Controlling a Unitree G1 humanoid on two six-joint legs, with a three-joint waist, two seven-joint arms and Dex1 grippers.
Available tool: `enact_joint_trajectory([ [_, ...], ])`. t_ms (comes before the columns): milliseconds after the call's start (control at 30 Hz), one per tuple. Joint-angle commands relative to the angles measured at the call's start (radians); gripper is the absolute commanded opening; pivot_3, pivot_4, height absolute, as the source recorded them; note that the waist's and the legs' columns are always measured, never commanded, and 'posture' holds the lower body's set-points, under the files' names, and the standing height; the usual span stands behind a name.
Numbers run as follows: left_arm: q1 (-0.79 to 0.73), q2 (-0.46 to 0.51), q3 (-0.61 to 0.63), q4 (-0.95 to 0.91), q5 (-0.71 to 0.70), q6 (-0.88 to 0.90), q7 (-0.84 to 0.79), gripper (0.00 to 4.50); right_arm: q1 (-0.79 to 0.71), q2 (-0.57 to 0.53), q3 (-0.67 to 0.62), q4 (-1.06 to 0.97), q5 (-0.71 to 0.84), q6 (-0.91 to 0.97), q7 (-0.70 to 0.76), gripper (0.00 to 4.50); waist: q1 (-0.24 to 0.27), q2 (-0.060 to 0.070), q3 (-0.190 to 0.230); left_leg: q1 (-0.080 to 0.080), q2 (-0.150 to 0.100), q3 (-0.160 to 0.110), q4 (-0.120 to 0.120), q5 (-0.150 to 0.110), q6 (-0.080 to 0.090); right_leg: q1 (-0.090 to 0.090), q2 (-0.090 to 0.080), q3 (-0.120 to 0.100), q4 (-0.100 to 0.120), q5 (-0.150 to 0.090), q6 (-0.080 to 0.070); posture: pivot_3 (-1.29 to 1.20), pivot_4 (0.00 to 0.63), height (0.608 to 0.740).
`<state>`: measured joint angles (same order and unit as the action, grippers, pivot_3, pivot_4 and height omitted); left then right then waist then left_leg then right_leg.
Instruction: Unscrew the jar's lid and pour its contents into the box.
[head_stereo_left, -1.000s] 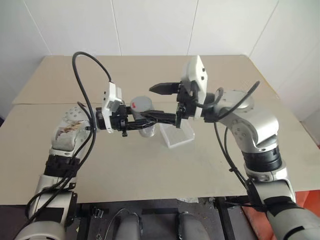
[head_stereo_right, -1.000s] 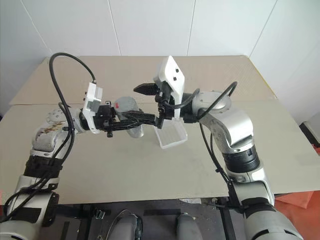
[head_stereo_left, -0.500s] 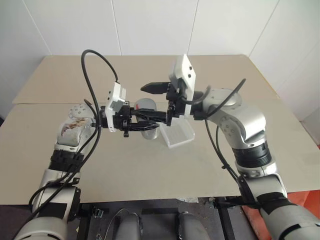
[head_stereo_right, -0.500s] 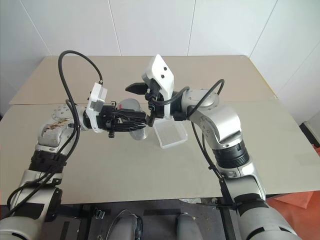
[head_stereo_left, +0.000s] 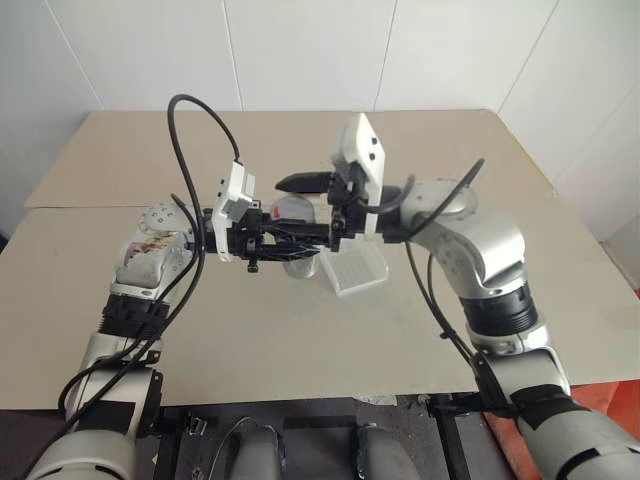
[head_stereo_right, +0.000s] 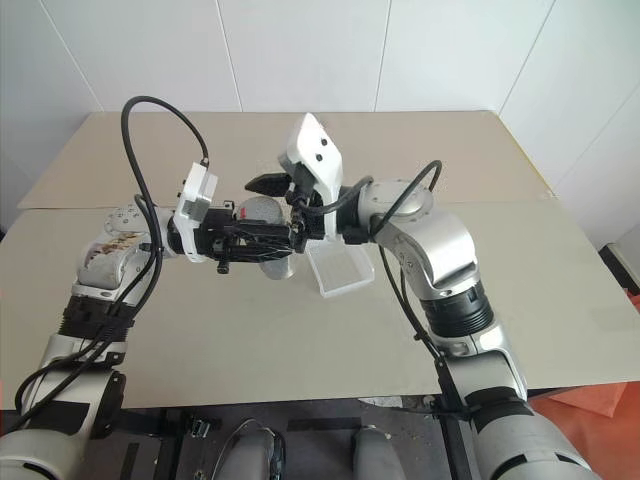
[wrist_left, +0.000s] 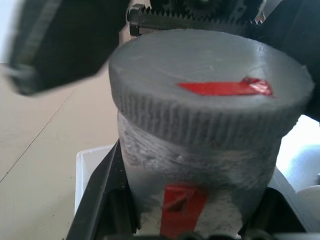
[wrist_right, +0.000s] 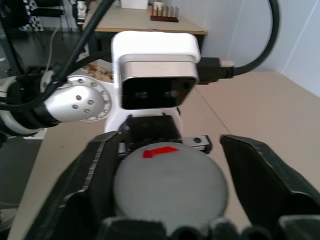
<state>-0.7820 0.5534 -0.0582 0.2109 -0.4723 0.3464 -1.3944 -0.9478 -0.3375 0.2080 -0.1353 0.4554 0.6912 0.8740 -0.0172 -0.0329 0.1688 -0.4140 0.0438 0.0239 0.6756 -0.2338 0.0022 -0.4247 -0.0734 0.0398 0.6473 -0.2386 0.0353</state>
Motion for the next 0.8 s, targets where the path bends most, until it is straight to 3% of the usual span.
enact_joint_trajectory([
  [33,-0.015,0.005,0.002,-0.032,-0.004,-0.016,-0.017,1.93,-0.014,0.0,-0.031,-0.011,0.004,-0.024,-0.004,2.74,0.0,0.0,0.0,0.0,0.0,0.0,0.0,0.0,0.0,0.0,0.0,0.0,0.0,0.0,0.0,0.0,0.15,0.74],
  [167,-0.023,0.021,0.003,-0.021,-0.011,-0.028,-0.061,1.93,-0.018,0.001,-0.043,0.005,0.019,-0.05,0.029,2.74,0.0,0.0,0.0,0.0,0.0,0.0,0.0,0.0,0.0,0.0,0.0,0.0,0.0,0.0,0.0,0.0,0.15,0.74],
  [233,-0.044,0.032,0.0,0.0,-0.019,-0.03,-0.109,1.93,-0.014,-0.004,-0.057,0.03,0.051,-0.099,0.114,2.74,0.0,0.0,0.0,0.0,0.0,0.0,0.0,0.0,0.0,0.0,0.0,0.0,0.0,0.0,0.0,0.0,0.15,0.74],
  [333,-0.072,0.049,-0.011,0.009,-0.061,-0.015,-0.205,1.93,-0.018,-0.023,-0.079,0.119,0.135,-0.184,0.359,2.74,0.002,0.0,0.0,0.0,0.0,0.0,0.0,0.0,0.0,0.0,0.0,0.0,-0.001,0.0,0.0,0.0,0.15,0.74],
  [500,-0.086,0.109,-0.089,-0.039,-0.217,0.013,-0.22,1.93,-0.112,-0.036,-0.014,0.368,0.16,-0.364,0.708,2.74,0.0,0.001,0.0,0.0,0.0,0.0,0.001,0.0,0.0,0.001,0.0,0.0,-0.001,0.0,0.0,0.0,0.15,0.74],
  [600,-0.088,0.132,-0.116,-0.07,-0.268,0.02,-0.22,1.93,-0.177,-0.069,0.081,0.485,0.255,-0.427,0.74,2.74,-0.011,0.001,0.001,0.001,0.001,0.0,0.0,0.0,0.0,0.0,0.001,0.0,0.0,0.0,0.0,0.0,0.15,0.74],
  [767,-0.068,0.148,-0.121,-0.094,-0.258,0.007,-0.22,1.93,-0.227,-0.077,0.167,0.604,0.28,-0.533,0.74,2.74,-0.018,0.001,0.001,0.001,0.002,0.0,0.0,0.0,0.0,0.0,0.002,0.0,0.0,0.0,0.0,0.0,0.15,0.74],
  [800,-0.063,0.149,-0.117,-0.096,-0.252,0.006,-0.22,1.93,-0.228,-0.073,0.161,0.619,0.274,-0.544,0.74,3.45,-0.018,0.001,0.001,0.0,0.002,0.0,0.0,0.0,0.0,0.0,0.002,0.0,0.0,0.0,0.0,0.0,0.15,0.74],
])
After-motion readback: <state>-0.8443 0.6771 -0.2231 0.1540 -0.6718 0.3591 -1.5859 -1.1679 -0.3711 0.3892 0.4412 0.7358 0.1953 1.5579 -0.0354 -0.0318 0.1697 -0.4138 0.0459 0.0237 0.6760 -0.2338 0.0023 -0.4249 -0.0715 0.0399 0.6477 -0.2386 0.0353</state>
